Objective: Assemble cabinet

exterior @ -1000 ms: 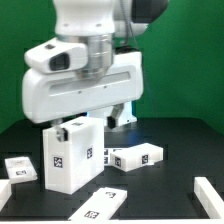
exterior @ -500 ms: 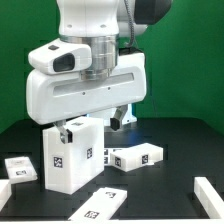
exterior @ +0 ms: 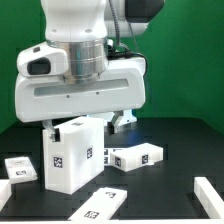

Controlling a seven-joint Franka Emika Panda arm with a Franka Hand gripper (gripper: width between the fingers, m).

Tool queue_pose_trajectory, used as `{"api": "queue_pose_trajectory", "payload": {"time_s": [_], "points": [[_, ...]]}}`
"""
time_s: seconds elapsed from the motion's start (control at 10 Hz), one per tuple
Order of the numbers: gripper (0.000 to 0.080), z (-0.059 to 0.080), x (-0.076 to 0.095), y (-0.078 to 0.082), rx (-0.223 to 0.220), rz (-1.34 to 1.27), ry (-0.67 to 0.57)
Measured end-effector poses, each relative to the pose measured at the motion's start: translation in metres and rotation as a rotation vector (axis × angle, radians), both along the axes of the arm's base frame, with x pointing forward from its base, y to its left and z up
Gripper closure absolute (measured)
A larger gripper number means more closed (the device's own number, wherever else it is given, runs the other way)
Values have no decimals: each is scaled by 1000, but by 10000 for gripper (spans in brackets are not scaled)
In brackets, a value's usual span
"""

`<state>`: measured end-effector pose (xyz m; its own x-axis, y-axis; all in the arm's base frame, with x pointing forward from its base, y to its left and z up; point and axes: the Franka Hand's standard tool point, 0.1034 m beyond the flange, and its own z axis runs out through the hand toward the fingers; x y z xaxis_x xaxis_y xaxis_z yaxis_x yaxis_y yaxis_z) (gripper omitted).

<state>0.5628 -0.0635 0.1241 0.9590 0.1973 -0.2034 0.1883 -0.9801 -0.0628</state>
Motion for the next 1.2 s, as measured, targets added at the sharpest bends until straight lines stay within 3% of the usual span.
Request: {"api": "queue_pose_trajectory", "payload": {"time_s": [0.2, 0.5, 0.7, 0.9, 1.2], "points": [[3, -1, -5, -11, 10, -160, 47], [3, 0, -12, -55, 80, -463, 178], [3, 0, -9, -47, 80, -442, 168], [3, -3, -11, -49, 81, -465, 183], [3, -18, -19, -60, 50, -688, 332]]}}
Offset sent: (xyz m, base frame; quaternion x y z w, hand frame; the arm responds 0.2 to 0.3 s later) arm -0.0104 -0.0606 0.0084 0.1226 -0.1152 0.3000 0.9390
